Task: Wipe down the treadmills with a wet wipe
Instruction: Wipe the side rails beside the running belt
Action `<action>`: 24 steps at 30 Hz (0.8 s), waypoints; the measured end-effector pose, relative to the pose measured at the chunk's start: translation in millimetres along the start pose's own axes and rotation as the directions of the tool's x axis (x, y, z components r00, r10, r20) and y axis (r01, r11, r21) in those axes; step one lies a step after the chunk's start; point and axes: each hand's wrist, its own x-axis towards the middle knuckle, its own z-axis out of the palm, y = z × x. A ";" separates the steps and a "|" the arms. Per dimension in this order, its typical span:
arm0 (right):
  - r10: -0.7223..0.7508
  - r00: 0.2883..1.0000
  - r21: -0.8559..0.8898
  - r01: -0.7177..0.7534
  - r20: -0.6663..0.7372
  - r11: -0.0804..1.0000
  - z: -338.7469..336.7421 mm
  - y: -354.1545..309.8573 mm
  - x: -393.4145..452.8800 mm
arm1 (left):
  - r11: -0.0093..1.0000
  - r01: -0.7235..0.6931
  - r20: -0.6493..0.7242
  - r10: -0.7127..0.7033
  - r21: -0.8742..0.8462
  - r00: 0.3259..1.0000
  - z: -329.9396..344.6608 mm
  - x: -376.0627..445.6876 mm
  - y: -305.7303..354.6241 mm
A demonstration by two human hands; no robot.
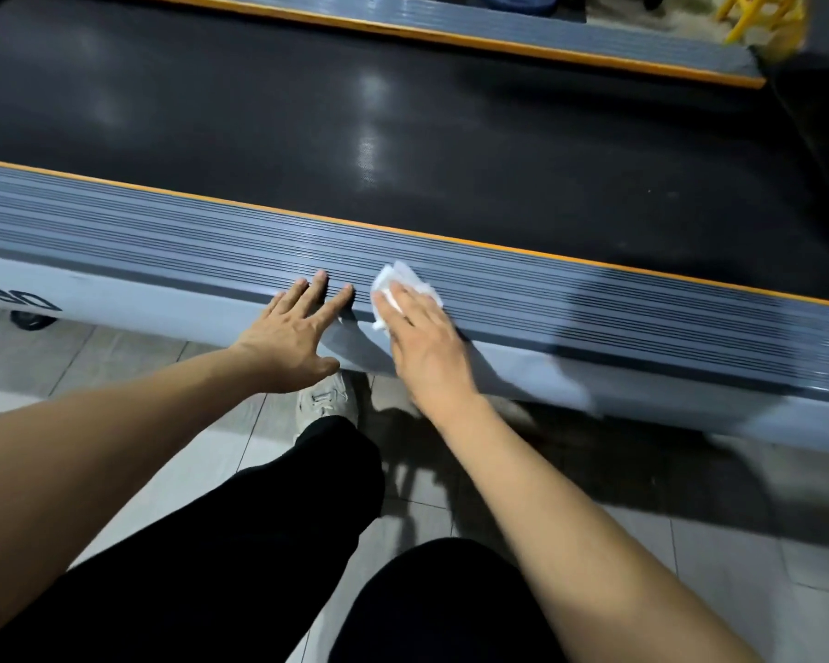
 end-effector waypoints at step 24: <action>0.026 0.966 0.024 -0.033 0.256 0.999 28.7 -13.3 116.2 | 0.982 0.185 -0.210 -0.190 -0.044 0.959 19.8 -20.1 -54.7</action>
